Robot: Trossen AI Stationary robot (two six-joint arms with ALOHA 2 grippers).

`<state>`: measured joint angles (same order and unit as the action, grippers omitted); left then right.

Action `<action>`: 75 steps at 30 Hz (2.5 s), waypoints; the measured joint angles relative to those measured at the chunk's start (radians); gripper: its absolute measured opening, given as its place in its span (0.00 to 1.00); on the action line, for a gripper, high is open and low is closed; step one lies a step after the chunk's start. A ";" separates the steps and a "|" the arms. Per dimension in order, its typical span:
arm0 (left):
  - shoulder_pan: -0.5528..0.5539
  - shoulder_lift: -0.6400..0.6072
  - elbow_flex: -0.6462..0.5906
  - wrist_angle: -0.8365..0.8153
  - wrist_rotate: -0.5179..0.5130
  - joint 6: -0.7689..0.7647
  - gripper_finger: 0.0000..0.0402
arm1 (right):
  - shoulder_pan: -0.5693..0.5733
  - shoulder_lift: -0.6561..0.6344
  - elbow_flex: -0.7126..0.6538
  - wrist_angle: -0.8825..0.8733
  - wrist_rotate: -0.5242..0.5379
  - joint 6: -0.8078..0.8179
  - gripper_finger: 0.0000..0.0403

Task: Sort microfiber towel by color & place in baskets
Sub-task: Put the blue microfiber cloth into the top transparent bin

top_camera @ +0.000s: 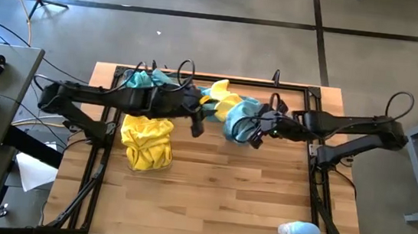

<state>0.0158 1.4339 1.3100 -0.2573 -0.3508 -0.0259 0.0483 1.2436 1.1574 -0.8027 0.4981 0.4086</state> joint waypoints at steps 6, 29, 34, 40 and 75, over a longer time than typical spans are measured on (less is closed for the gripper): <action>-0.008 0.063 0.044 0.042 0.010 -0.101 0.35 | -0.005 -0.034 -0.113 0.105 -0.093 0.010 0.00; 0.021 0.102 0.044 0.097 0.092 -0.261 0.64 | -0.006 -0.034 -0.118 0.526 -0.187 -0.332 0.00; 0.021 0.153 0.045 0.115 0.137 -0.307 0.64 | -0.022 -0.034 -0.118 0.604 -0.202 -0.416 0.00; 0.021 0.230 0.044 0.136 0.210 -0.314 0.64 | -0.043 -0.034 -0.117 0.663 -0.267 -0.435 0.00; 0.251 -0.130 0.045 -0.375 -0.049 -0.036 0.00 | -0.106 -0.032 -0.116 0.469 -0.239 -0.207 0.42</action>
<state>0.2665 1.3038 1.3548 -0.6328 -0.3997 -0.0619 -0.0581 1.2115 1.0416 -0.3332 0.2596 0.2020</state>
